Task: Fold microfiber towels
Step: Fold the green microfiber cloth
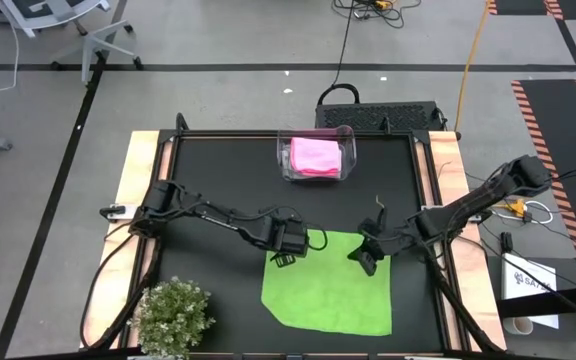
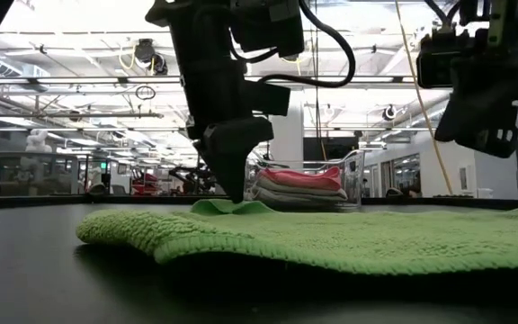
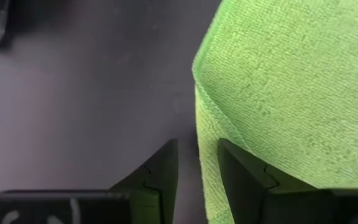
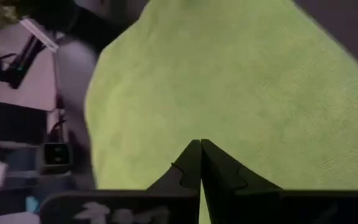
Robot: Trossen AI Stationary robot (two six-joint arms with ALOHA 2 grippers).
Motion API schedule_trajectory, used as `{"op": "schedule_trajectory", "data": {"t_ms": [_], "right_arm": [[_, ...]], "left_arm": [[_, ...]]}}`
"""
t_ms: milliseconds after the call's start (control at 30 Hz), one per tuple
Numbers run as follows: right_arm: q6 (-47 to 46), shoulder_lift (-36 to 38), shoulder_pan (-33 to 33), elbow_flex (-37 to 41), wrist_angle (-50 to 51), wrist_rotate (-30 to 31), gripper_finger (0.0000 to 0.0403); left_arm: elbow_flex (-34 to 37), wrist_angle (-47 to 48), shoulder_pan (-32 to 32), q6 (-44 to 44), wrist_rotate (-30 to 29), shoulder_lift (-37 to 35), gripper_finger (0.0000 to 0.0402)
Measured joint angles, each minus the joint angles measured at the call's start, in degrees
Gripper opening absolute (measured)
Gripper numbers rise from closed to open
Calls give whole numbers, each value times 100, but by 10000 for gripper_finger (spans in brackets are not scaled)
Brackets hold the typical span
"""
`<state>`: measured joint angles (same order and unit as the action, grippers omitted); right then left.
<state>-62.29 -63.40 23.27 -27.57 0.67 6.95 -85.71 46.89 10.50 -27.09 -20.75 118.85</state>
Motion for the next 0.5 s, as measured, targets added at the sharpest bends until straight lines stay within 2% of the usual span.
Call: {"op": "schedule_trajectory", "data": {"t_ms": [233,400,467,500], "right_arm": [[-56,-454,9,1,-31,42,0],[-65,-730,7,2,-457,-98,0],[-66,-765,7,1,-544,-102,0],[-60,-764,7,2,-559,-101,0]], "left_arm": [[0,55,1,285,-433,-7,117],[0,610,-42,450,-1461,-9,117],[0,835,-100,394,-1455,-9,117],[0,870,-129,347,-1236,-9,117]]}}
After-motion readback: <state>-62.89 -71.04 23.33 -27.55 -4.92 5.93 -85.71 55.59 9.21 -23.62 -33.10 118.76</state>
